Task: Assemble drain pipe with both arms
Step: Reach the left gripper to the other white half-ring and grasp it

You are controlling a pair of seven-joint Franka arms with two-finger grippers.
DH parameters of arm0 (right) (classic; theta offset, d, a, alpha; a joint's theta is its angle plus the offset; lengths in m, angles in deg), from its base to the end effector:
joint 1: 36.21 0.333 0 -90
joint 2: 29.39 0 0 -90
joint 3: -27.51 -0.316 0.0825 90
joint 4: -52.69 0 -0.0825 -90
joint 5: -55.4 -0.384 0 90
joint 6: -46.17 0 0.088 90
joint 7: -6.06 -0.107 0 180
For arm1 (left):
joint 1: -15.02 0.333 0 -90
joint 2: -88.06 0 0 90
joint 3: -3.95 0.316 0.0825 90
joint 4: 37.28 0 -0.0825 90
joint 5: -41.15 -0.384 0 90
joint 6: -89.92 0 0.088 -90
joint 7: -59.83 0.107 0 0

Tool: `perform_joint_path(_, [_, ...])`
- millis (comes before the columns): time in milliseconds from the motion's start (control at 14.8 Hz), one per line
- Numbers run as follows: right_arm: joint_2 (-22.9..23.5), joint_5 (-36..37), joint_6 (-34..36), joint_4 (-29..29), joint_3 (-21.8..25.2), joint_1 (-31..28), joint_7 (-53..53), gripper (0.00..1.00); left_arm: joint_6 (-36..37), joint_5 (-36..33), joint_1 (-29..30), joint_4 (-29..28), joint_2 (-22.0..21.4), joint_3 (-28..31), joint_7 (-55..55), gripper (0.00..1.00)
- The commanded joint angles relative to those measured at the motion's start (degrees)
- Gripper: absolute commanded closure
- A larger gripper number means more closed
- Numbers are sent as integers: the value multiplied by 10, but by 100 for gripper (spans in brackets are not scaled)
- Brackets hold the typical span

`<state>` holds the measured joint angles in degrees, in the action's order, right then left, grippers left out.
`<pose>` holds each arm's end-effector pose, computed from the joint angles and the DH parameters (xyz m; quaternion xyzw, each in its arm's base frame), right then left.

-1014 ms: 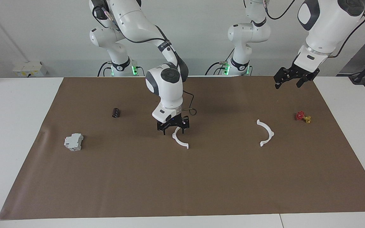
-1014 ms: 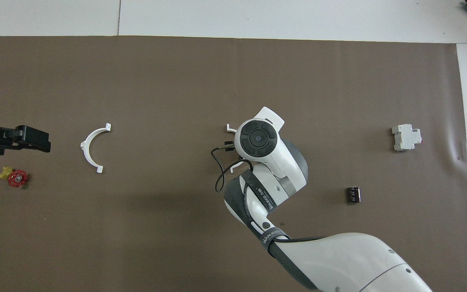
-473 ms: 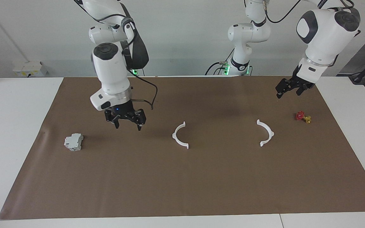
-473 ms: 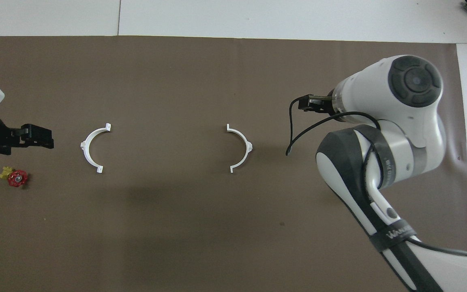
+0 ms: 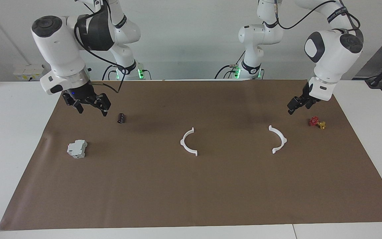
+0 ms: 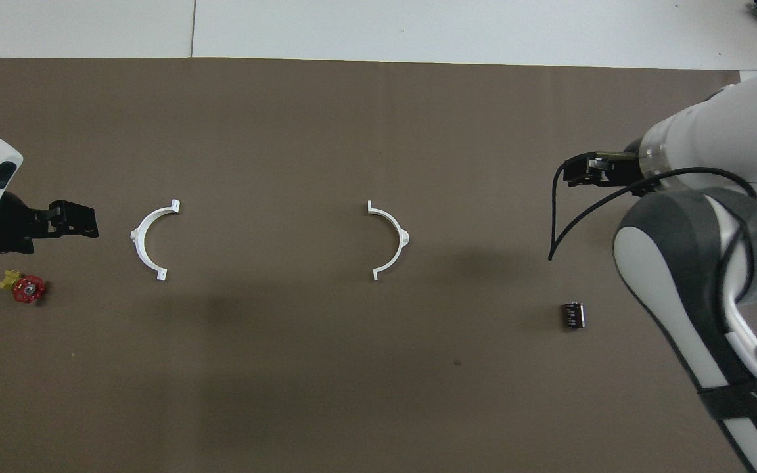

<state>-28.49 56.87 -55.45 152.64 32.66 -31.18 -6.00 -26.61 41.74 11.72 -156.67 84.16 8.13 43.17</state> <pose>0.5695 -0.0031 0.5507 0.9945 -0.1036 0.0081 0.0125 0.5328 0.0081 0.4576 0.9879 0.1546 0.0079 0.0083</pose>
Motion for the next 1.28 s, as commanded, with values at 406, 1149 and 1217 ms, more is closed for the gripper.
perform_joint_path(406, [-8, 8, 28, -35, -12, -40, 90, 0, -248, 8, -2, -164, 5, -6, -111, 0])
perform_joint_path(1149, [1, 32, 95, -72, 72, 37, 165, 0, -333, 7, -28, -192, 67, -8, -108, 2])
perform_joint_path(1217, [-7, 29, 95, -62, 75, 36, 166, 0, -355, 7, -29, -204, 69, -8, -108, 2])
